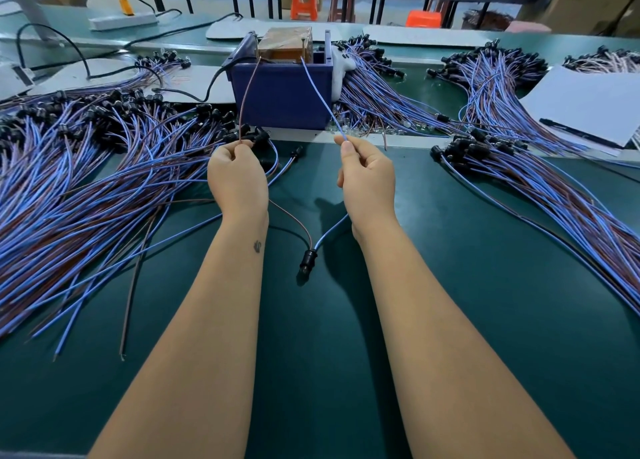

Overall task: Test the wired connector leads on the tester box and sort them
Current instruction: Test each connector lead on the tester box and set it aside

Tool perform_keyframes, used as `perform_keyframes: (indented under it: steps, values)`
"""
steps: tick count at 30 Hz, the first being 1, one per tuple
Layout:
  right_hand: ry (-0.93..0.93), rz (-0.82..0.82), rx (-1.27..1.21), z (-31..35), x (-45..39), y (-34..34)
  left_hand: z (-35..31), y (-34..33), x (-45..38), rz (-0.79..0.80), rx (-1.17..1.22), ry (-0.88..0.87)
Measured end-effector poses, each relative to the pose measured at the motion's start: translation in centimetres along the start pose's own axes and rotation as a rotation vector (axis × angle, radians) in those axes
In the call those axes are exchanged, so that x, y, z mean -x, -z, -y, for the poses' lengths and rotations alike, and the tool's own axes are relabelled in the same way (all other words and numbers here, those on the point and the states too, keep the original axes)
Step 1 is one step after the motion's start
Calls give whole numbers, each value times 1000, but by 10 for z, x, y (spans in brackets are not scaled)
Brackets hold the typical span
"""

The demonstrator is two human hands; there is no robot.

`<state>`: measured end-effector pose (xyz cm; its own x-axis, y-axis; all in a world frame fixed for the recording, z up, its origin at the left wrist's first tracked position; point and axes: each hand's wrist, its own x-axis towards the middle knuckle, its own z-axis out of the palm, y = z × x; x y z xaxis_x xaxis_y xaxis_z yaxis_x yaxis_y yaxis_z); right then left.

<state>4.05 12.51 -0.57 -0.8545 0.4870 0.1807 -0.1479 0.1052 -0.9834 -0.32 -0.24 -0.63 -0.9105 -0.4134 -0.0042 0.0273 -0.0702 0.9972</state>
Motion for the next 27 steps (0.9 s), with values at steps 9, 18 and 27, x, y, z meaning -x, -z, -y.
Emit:
perform_keyframes:
  steps: [9, 18, 27]
  values:
    - [-23, -75, -16, 1, 0, 3, 0, 1, 1, 4, 6, -2]
    - [-7, -24, -7, 0, 0, 0, -1, 0, 1, 2, 10, -3]
    - [6, -4, 26, -3, -1, -1, -1, 0, 1, -1, 3, -2]
